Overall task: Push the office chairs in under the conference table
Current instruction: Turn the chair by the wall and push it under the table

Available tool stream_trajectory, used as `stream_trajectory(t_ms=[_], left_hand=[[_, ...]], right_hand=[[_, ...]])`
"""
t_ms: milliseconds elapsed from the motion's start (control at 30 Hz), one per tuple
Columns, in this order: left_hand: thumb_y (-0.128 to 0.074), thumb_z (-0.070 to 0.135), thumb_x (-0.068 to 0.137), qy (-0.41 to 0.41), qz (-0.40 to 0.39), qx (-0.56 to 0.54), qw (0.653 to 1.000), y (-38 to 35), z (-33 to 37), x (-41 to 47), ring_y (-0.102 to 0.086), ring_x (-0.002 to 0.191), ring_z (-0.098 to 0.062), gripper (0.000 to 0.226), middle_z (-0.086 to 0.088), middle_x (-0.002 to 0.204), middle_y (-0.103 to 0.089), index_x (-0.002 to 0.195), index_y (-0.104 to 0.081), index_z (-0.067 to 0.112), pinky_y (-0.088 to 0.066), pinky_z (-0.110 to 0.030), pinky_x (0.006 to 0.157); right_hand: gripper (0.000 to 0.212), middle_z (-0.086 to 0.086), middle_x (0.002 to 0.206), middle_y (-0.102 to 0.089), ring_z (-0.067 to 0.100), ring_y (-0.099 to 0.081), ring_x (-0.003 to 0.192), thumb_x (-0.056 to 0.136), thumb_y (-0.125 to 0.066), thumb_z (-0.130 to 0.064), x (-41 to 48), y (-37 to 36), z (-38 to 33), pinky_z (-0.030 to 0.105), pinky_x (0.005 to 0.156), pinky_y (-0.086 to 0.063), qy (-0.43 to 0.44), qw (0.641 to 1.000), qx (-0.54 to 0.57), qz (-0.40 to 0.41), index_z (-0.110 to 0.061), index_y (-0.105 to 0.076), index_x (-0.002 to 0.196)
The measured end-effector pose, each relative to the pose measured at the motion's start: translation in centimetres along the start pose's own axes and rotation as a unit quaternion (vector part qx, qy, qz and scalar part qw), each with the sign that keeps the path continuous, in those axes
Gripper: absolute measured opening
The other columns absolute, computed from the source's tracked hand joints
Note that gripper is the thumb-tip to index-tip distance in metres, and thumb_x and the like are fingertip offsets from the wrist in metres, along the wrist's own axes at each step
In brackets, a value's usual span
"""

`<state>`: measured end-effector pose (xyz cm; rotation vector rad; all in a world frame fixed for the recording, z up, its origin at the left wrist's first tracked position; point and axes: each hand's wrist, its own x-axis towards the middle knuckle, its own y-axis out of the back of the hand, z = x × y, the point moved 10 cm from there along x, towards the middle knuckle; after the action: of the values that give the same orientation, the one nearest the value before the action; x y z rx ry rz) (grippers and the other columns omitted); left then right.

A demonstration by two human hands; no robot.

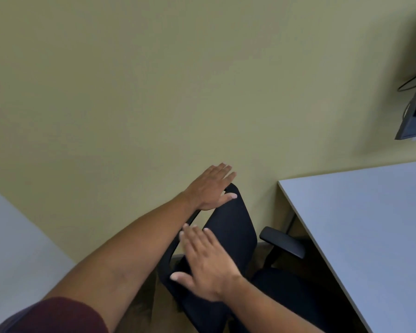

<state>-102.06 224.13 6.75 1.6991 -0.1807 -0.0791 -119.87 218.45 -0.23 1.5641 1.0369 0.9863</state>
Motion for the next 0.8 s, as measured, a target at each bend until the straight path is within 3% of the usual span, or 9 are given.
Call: stream_trajectory(t_ms=[167,400,500,567,700,800], left_hand=[[-0.032,0.065,0.111,-0.079,-0.029,0.026,0.996,-3.1,0.8,3.4,-0.003,0.167,-0.032,0.079,-0.016,0.18,-0.01,0.172,-0.019,0.016,-0.002,-0.047,0.135],[-0.029,0.067,0.111,-0.145,-0.097,0.055,0.983,-8.3,0.4,5.5,-0.005,0.167,-0.036,0.077,-0.014,0.181,-0.009,0.172,-0.019,0.021,-0.008,-0.051,0.134],[-0.026,0.069,0.11,-0.165,-0.159,0.069,0.971,-11.1,-0.5,5.1,-0.002,0.167,-0.034,0.073,-0.006,0.182,-0.008,0.172,-0.023,0.029,-0.009,-0.051,0.133],[-0.025,0.07,0.11,-0.173,-0.175,0.082,0.966,-12.1,-1.6,4.5,0.006,0.167,-0.03,0.07,0.0,0.182,-0.005,0.17,-0.027,0.033,-0.006,-0.05,0.133],[-0.025,0.069,0.11,-0.182,-0.151,0.053,0.97,-12.4,-2.5,3.4,0.01,0.167,-0.026,0.067,0.004,0.182,-0.002,0.169,-0.031,0.036,-0.002,-0.053,0.134],[-0.027,0.07,0.11,-0.161,-0.154,0.003,0.975,-12.7,-3.0,2.0,0.011,0.167,-0.025,0.066,0.005,0.182,-0.003,0.167,-0.035,0.038,0.003,-0.055,0.134]], right_hand=[[0.092,0.015,0.179,-0.013,0.031,0.004,0.166,0.108,-0.022,-0.077,5.7,-2.3,-4.3,0.055,0.133,0.007,0.054,0.998,0.018,-0.031,-0.011,-0.008,0.171],[0.086,0.014,0.175,-0.029,0.032,-0.009,0.165,0.108,-0.026,-0.074,9.9,-5.0,-3.8,0.058,0.132,0.003,0.02,0.998,0.023,-0.055,-0.014,-0.023,0.169],[0.078,0.011,0.163,-0.049,0.032,-0.021,0.161,0.11,-0.02,-0.069,9.6,-6.0,-3.1,0.059,0.132,0.006,0.011,0.997,-0.004,-0.08,-0.015,-0.057,0.153],[0.067,0.013,0.149,-0.06,0.033,-0.031,0.156,0.111,-0.028,-0.058,9.2,-5.9,-2.9,0.059,0.132,0.006,0.013,0.997,0.008,-0.074,-0.012,-0.071,0.135],[0.055,0.015,0.137,-0.067,0.033,-0.04,0.149,0.107,-0.038,-0.046,8.6,-5.7,-3.6,0.056,0.132,0.008,0.013,0.997,0.013,-0.075,-0.01,-0.079,0.116],[0.055,0.012,0.152,-0.059,0.031,-0.028,0.157,0.105,-0.037,-0.044,7.7,-6.0,-5.0,0.056,0.132,0.011,0.018,0.996,0.008,-0.083,-0.011,-0.079,0.12]])
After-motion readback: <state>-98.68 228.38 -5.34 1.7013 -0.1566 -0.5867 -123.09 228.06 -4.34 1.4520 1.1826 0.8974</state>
